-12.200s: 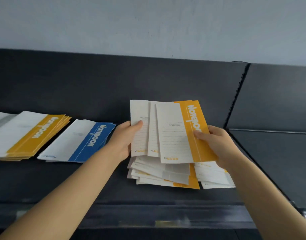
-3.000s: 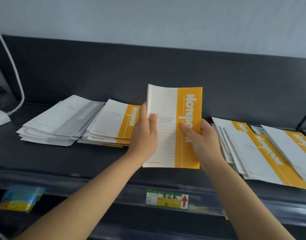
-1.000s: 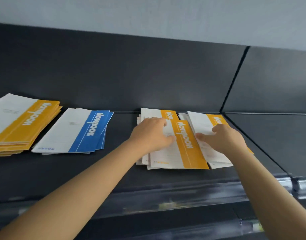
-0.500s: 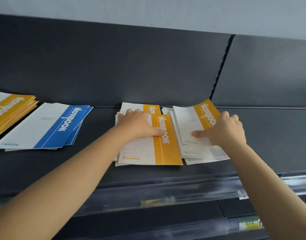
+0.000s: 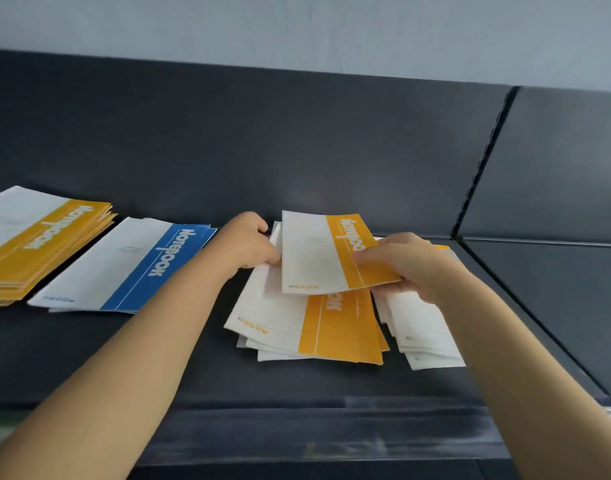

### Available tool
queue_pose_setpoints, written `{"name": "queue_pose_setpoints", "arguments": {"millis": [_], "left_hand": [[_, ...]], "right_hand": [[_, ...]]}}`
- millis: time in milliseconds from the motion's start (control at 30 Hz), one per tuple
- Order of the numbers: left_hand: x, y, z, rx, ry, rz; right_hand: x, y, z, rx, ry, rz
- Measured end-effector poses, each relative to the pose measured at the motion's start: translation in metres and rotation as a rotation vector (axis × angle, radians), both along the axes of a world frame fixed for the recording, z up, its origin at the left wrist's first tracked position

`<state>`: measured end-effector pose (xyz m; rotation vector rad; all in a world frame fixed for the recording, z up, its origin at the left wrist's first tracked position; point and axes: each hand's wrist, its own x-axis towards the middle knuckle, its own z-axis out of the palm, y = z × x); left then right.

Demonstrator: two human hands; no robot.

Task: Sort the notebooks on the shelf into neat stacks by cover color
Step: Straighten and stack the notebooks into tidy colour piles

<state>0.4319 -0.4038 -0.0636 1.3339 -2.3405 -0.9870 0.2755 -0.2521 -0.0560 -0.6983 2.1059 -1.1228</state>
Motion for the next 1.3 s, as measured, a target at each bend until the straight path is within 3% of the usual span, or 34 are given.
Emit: {"name": "queue_pose_setpoints", "arguments": {"millis": [100, 167, 233, 333, 433, 567, 633, 800, 933, 1167, 1300], "left_hand": [[0.003, -0.006, 0.004, 0.12, 0.261, 0.1], [0.004, -0.005, 0.005, 0.327, 0.426, 0.135], [0.001, -0.001, 0.005, 0.439, 0.444, 0.089], [-0.004, 0.002, 0.006, 0.419, 0.411, 0.044], [-0.004, -0.003, 0.007, 0.557, 0.576, 0.074], [-0.001, -0.004, 0.012, 0.704, 0.729, 0.049], [0.0, -0.004, 0.012, 0.633, 0.673, 0.036], [-0.003, 0.008, 0.002, 0.339, 0.259, -0.215], [-0.004, 0.015, -0.001, 0.191, 0.133, -0.198], [-0.003, 0.014, 0.0, 0.163, 0.153, -0.106], [0.0, 0.008, 0.002, 0.165, 0.191, -0.024]], "right_hand": [[-0.002, -0.012, 0.005, 0.071, 0.157, 0.032], [-0.005, -0.017, 0.001, 0.068, 0.233, 0.044], [-0.008, -0.02, -0.008, 0.081, 0.29, 0.064], [-0.011, -0.024, -0.017, 0.154, 0.513, 0.022], [-0.015, -0.024, -0.019, 0.182, 0.644, -0.05], [-0.013, -0.014, -0.013, -0.077, 0.07, 0.059], [-0.015, -0.009, -0.008, -0.138, -0.054, 0.108], [-0.02, -0.008, -0.012, -0.208, -0.207, 0.124], [-0.018, -0.008, -0.014, -0.188, -0.2, 0.106], [-0.022, -0.002, -0.007, -0.208, -0.351, 0.244], [-0.03, 0.0, -0.006, -0.266, -0.449, 0.172]]}}
